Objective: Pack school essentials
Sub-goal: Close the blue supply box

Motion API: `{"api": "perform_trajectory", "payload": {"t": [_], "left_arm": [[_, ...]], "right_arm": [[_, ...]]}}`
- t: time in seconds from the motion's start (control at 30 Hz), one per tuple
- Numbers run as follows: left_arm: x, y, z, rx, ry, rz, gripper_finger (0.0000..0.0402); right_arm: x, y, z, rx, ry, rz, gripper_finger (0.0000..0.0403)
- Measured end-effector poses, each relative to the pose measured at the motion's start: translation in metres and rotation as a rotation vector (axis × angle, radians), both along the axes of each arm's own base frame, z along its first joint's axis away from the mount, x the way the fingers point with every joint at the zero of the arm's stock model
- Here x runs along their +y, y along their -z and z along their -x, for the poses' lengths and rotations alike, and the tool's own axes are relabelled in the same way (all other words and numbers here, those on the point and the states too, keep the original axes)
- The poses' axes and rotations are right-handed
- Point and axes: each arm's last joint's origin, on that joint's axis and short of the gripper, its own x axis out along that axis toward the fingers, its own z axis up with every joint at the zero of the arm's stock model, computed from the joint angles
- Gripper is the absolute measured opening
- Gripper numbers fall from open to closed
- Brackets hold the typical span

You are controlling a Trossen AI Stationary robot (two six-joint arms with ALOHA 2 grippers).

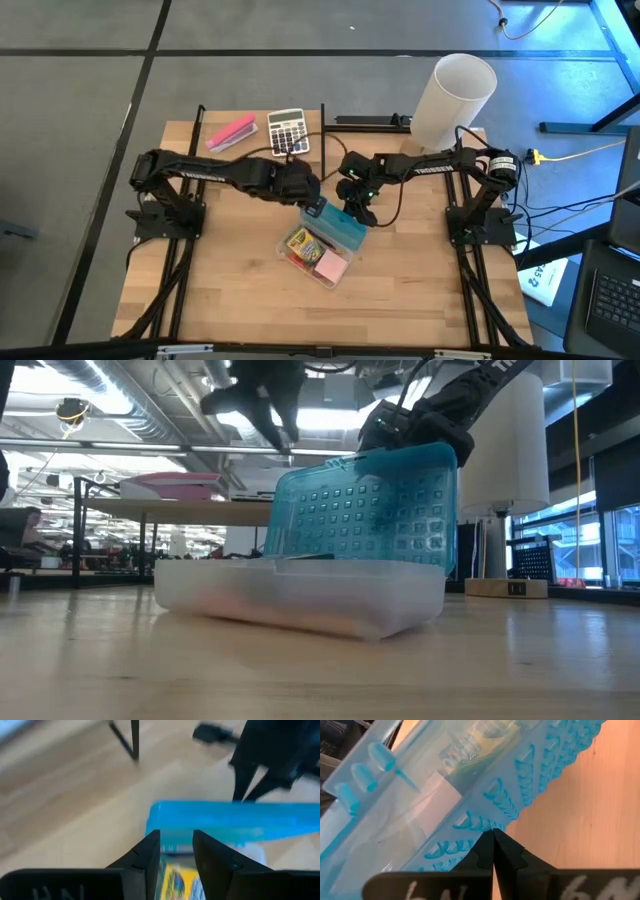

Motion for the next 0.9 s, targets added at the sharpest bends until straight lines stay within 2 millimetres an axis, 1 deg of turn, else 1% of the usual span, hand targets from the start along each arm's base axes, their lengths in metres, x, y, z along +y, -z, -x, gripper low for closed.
{"api": "perform_trajectory", "payload": {"t": [0.17,0.47,0.6,0.8,0.9], "left_arm": [[0.016,-0.005,-0.005,-0.032,0.039,-0.052,0.0109],[0.036,-0.006,-0.009,-0.03,0.101,-0.114,0.0109],[0.038,0.008,-0.015,0.001,0.121,-0.092,0.0109],[0.037,0.019,-0.023,0.018,0.171,-0.034,0.0109],[0.037,0.02,-0.023,0.024,0.192,-0.034,0.0109]], "right_arm": [[-0.002,0.001,0.0,0.01,0.028,0.05,0.0005],[-0.001,0.001,0.0,0.014,0.034,0.049,0.0005],[-0.002,0.001,0.0,0.016,0.038,0.055,0.0005],[-0.002,0.001,0.0,0.02,0.047,0.07,0.0005],[-0.002,0.002,0.0,0.021,0.05,0.074,0.0005]]}}
